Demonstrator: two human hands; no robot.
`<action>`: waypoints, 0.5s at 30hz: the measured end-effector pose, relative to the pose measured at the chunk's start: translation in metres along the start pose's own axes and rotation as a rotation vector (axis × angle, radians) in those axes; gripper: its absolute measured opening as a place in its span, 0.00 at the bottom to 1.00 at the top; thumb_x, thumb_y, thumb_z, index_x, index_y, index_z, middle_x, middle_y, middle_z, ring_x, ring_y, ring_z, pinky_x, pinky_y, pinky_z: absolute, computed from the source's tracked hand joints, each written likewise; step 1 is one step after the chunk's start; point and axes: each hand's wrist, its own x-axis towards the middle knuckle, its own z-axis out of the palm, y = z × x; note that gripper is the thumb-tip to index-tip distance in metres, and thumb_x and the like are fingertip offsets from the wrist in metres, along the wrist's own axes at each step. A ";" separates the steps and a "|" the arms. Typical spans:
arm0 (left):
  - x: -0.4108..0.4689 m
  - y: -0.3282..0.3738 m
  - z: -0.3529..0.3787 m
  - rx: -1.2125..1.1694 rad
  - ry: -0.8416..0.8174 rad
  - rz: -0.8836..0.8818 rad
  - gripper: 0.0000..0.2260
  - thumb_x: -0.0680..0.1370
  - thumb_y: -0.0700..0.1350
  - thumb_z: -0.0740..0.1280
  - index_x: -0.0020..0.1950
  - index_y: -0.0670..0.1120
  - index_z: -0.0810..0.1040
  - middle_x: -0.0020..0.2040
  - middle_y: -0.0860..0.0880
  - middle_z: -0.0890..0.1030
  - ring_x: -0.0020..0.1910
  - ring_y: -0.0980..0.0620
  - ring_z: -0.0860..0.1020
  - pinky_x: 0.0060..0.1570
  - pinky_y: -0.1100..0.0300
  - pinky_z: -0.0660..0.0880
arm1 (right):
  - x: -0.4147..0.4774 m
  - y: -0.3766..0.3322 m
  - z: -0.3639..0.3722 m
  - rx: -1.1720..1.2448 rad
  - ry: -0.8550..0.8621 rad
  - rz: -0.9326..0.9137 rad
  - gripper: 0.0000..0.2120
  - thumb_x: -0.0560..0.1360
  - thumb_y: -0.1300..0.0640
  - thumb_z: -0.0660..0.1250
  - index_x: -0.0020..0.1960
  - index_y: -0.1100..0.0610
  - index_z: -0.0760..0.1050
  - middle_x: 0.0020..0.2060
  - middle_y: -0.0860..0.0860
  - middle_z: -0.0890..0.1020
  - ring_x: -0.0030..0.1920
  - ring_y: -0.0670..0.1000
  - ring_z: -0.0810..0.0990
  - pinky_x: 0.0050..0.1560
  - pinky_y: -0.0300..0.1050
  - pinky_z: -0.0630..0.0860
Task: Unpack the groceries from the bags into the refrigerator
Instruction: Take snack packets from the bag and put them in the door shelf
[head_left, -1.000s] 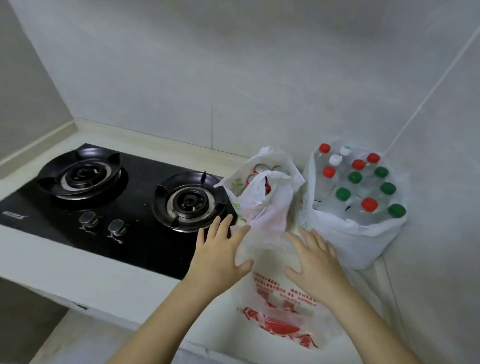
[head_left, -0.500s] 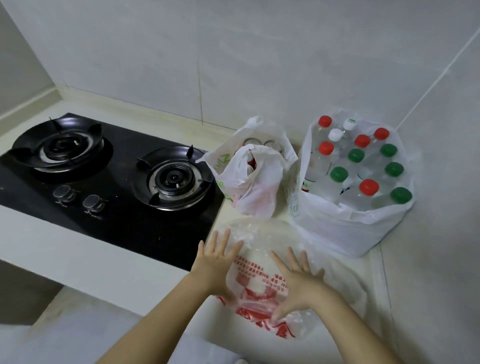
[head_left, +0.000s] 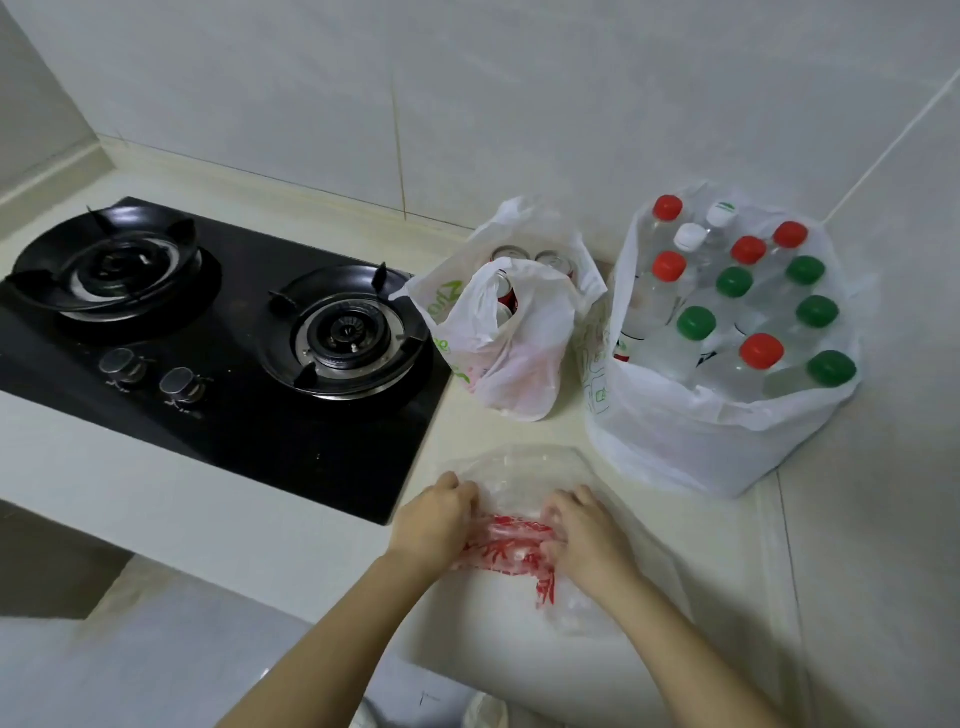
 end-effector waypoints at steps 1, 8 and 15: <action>-0.001 -0.001 0.000 -0.015 -0.007 -0.001 0.05 0.80 0.42 0.59 0.52 0.47 0.73 0.50 0.48 0.71 0.46 0.43 0.77 0.38 0.55 0.69 | -0.001 -0.002 0.002 0.017 0.005 -0.005 0.09 0.75 0.55 0.69 0.51 0.47 0.70 0.52 0.45 0.71 0.51 0.48 0.74 0.46 0.45 0.73; -0.025 -0.033 -0.050 -0.085 0.186 0.014 0.06 0.78 0.42 0.60 0.48 0.50 0.75 0.48 0.53 0.74 0.40 0.48 0.75 0.36 0.57 0.69 | 0.005 -0.043 -0.003 0.172 -0.004 -0.079 0.12 0.74 0.61 0.67 0.43 0.45 0.70 0.44 0.43 0.76 0.43 0.46 0.76 0.43 0.42 0.74; -0.041 -0.130 -0.136 -0.109 0.417 -0.025 0.04 0.75 0.44 0.68 0.45 0.52 0.75 0.45 0.57 0.71 0.36 0.51 0.74 0.30 0.59 0.67 | 0.047 -0.166 -0.032 0.251 0.028 -0.310 0.07 0.75 0.56 0.69 0.47 0.46 0.72 0.46 0.43 0.76 0.45 0.47 0.77 0.48 0.46 0.76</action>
